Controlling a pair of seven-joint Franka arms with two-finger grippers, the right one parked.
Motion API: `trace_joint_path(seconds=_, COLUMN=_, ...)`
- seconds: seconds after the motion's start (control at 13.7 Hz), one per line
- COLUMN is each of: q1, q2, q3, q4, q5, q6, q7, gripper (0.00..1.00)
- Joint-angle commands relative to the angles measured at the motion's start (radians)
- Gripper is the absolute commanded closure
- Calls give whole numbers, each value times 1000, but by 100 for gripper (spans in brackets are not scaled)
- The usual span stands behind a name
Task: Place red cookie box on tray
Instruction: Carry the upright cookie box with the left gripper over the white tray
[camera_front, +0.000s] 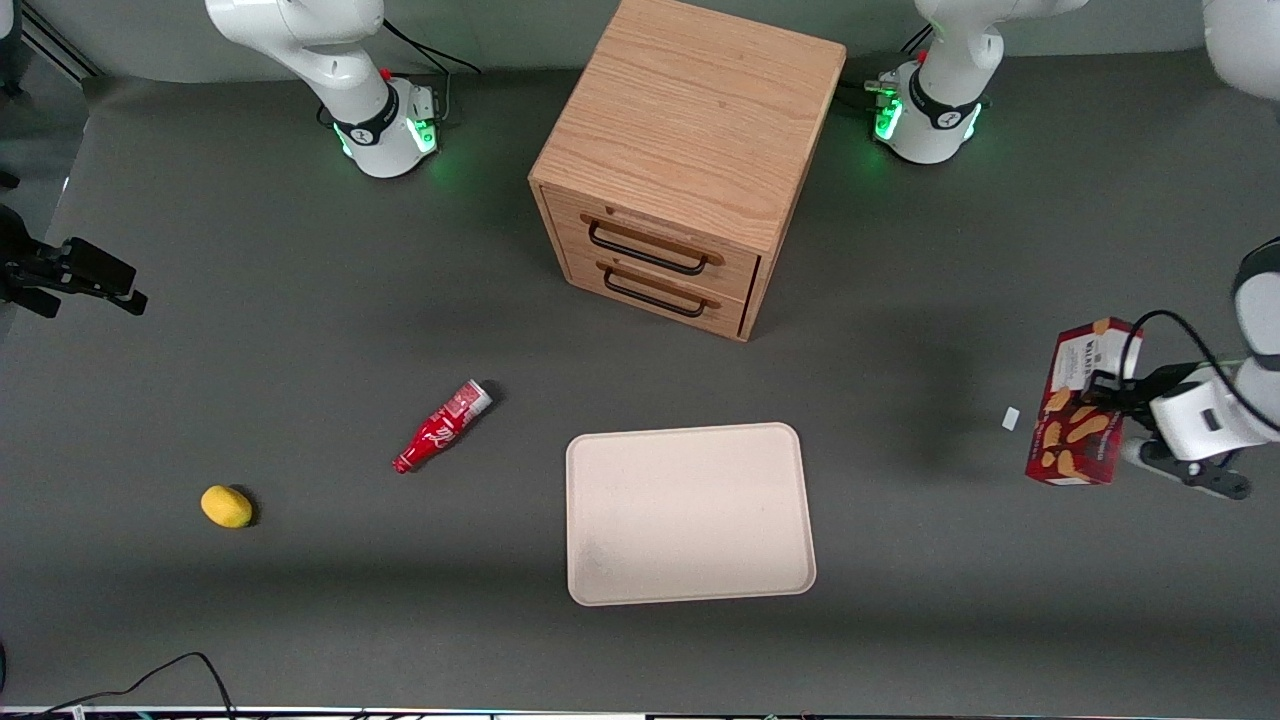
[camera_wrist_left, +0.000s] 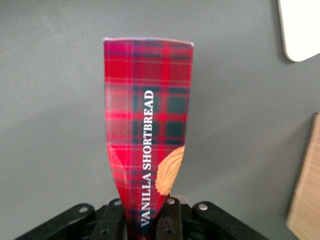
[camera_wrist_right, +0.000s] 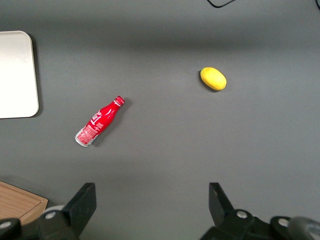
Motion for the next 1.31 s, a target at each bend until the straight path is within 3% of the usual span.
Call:
trace_joint_path(seconds=0.0, q1=-7, q2=-22, q3=-24, q4=136, q5=-10, q6=-155, q7=-180, gripper=100)
trace_joint_path(seconds=0.29, q1=-7, q2=-45, q3=-255, q4=201, q5=-4, q6=-187, q7=-609, gripper=100)
trace_joint_path(seconds=0.44, q1=-11, q2=-41, q3=-346, q4=201, q5=4, q6=-158, q7=-741, gripper=100)
trace_joint_path(seconds=0.66, q1=-40, q2=2, q3=-451, q4=170, q5=31, q6=19, q7=-912, gripper=100)
trace_joint_path(seconds=0.88, q1=-97, q2=122, q3=-485, q4=141, q5=155, q6=219, q7=-1044, gripper=100)
trace_joint_path(seconds=1.24, q1=-119, q2=313, q3=-505, q4=133, q5=296, q6=492, q7=-1107, gripper=100)
